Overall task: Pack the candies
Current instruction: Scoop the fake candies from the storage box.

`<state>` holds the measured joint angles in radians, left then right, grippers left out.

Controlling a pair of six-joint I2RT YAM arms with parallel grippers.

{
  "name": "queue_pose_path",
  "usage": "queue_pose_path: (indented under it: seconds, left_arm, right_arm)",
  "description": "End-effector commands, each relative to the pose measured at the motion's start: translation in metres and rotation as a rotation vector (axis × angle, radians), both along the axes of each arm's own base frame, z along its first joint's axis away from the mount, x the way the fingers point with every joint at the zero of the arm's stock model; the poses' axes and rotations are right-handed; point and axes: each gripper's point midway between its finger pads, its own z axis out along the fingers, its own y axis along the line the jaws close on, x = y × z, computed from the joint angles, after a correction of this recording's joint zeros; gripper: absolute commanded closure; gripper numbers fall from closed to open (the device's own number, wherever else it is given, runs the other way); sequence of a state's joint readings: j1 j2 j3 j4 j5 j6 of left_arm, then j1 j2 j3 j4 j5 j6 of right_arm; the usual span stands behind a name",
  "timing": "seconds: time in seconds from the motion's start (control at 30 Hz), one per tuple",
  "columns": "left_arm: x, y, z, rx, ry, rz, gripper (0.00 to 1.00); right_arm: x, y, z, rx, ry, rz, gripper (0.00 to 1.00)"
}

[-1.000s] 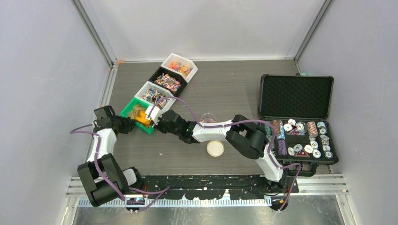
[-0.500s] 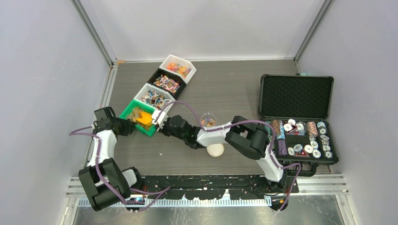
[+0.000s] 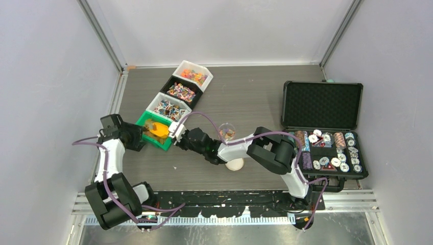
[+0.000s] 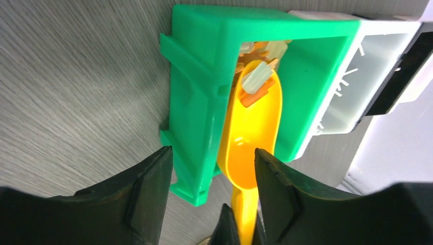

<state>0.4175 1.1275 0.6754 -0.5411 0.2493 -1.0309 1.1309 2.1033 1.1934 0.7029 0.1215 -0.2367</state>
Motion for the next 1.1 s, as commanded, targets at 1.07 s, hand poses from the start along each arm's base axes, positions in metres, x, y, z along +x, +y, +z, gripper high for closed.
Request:
queue_pose_path:
  seconds: [1.07]
  left_arm:
    - [0.022,-0.030,0.097,0.042,-0.380,-0.256,0.00]
  right_arm:
    - [-0.016,-0.072,0.130,0.186,-0.197,-0.069,1.00]
